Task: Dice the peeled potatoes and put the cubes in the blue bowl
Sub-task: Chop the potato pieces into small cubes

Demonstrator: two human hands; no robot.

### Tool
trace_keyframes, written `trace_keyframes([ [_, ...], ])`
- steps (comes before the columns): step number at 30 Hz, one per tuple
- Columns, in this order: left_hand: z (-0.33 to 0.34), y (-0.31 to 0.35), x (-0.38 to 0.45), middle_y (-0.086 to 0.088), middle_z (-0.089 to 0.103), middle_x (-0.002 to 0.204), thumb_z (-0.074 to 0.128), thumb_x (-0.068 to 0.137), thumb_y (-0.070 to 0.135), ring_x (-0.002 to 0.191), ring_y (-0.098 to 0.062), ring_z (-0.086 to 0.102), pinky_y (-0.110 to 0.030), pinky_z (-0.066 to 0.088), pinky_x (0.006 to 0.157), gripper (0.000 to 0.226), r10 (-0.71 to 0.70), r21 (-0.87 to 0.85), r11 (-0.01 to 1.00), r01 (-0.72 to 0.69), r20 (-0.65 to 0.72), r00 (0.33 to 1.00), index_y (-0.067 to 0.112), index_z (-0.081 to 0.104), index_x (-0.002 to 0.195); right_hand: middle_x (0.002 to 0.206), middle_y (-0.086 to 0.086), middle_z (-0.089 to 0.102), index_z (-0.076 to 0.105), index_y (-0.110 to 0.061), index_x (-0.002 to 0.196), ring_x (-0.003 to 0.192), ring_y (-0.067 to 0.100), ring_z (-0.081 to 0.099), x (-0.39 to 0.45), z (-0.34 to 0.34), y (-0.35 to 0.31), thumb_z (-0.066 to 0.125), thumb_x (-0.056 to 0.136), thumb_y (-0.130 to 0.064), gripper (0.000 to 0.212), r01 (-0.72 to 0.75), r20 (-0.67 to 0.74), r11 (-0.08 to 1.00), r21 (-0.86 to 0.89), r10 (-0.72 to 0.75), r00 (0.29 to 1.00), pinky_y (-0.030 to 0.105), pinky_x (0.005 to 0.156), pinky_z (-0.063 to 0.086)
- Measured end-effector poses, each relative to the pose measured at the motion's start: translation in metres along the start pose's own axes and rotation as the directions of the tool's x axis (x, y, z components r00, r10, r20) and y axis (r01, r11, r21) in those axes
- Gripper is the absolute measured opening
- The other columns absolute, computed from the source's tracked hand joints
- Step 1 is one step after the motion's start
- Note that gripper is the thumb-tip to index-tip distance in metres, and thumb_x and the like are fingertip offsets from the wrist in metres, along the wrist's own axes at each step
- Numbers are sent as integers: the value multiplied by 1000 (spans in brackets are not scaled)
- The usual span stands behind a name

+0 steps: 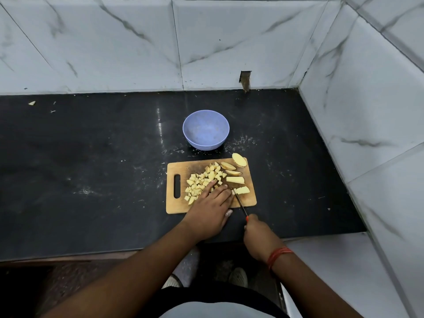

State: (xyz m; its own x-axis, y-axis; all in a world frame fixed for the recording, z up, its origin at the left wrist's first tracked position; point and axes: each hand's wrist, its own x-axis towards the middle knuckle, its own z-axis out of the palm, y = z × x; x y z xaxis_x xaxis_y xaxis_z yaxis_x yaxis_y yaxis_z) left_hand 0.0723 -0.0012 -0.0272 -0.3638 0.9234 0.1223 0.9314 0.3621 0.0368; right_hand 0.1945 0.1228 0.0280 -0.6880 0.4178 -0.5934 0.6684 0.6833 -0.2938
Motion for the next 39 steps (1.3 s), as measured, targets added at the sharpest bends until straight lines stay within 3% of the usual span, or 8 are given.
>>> trace_keyframes([
  [9, 0, 1, 1, -5, 56, 139, 38, 102, 40, 139, -23, 42, -50, 19, 123, 51, -22, -5, 1000, 22, 5, 1000, 9, 56, 139, 107, 18, 64, 37, -9, 102, 98, 29, 65, -5, 0, 12, 40, 94, -4, 11, 14, 89, 999, -39, -10, 996, 29, 70, 41],
  [11, -1, 1, 2, -7, 57, 138, 38, 102, 40, 139, -24, 42, -50, 20, 123, 50, -24, -2, 1000, 24, -10, 1000, 9, 58, 136, 101, 13, 62, 39, -11, 96, 97, 27, 62, -14, 0, 27, 41, 99, -13, 4, 31, 114, 999, 45, -36, 993, 25, 70, 36],
  [13, -2, 3, 5, -10, 55, 139, 40, 102, 39, 139, -26, 41, -49, 20, 124, 49, -13, 6, 1000, 13, -31, 999, 7, 57, 136, 88, 6, 57, 46, -9, 94, 84, 22, 58, -19, -9, 37, 43, 101, -23, 16, 0, 93, 975, 221, -20, 995, 27, 68, 37],
  [16, -2, 14, 19, -13, 47, 147, 40, 103, 38, 143, -27, 35, -46, 19, 125, 53, 70, -26, 997, -71, -39, 997, 5, 47, 145, 76, 6, 53, 49, -9, 95, 63, 17, 47, -17, -28, 43, 45, 99, -30, 22, -52, 24, 867, 496, 46, 999, 32, 60, 37],
  [23, 4, 20, 42, -12, 29, 163, 27, 107, 41, 152, -25, 19, -41, 6, 127, 61, 160, -23, 987, -159, 152, 975, 5, 26, 156, 72, 8, 49, 48, -11, 97, 54, 18, 43, -6, -45, 43, 44, 99, -35, 24, -55, 23, 791, 610, 51, 998, 32, 52, 38],
  [29, 1, -4, 12, -10, 51, 147, 37, 105, 41, 139, -25, 42, -45, 22, 124, 54, 116, 23, 993, -117, 45, 992, 8, 50, 145, 74, 5, 52, 48, -16, 96, 58, 14, 45, -3, -42, 50, 42, 100, -36, 21, -46, 29, 828, 558, 36, 999, 34, 58, 38],
  [33, -8, -10, 22, -12, 40, 156, 32, 105, 46, 147, -26, 32, -45, 16, 125, 60, -66, 9, 998, 65, 63, 996, 8, 44, 149, 80, 4, 55, 47, -15, 96, 67, 16, 52, 3, -44, 40, 41, 101, -33, 20, 2, -14, 910, 415, 4, 1000, 34, 64, 43],
  [39, -14, -6, 34, -13, 45, 145, 28, 102, 51, 141, -28, 37, -49, 7, 126, 62, -67, 20, 998, 65, 122, 990, 10, 53, 141, 85, 1, 53, 46, -16, 97, 74, 12, 53, 16, -50, 24, 39, 102, -30, 17, -11, -8, 951, 310, 14, 1000, 28, 62, 39],
])
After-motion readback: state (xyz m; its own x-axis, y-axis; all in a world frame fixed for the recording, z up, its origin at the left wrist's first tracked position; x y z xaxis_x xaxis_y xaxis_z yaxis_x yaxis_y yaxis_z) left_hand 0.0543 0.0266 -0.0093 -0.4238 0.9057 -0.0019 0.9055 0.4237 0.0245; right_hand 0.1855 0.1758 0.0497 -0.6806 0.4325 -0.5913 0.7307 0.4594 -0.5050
